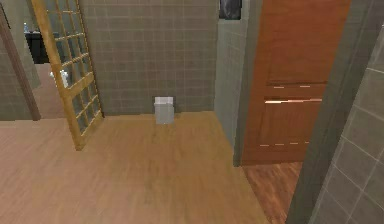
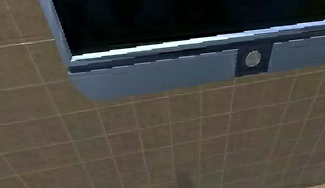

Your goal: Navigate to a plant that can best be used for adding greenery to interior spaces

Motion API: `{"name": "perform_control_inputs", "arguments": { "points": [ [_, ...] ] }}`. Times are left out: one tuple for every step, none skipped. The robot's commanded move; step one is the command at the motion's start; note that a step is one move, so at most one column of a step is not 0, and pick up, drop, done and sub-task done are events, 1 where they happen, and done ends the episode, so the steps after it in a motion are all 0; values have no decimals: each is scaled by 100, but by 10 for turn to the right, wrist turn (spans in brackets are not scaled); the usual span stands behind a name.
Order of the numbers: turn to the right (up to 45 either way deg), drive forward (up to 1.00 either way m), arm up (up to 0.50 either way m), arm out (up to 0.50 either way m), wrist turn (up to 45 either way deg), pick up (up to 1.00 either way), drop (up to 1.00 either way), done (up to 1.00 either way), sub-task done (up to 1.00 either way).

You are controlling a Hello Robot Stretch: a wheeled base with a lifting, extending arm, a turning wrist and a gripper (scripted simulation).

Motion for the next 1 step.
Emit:
{"name": "perform_control_inputs", "arguments": {
  "points": [
    [-30, 0, 0, 0, 0, 0, 0, 0, 0]
  ]
}}
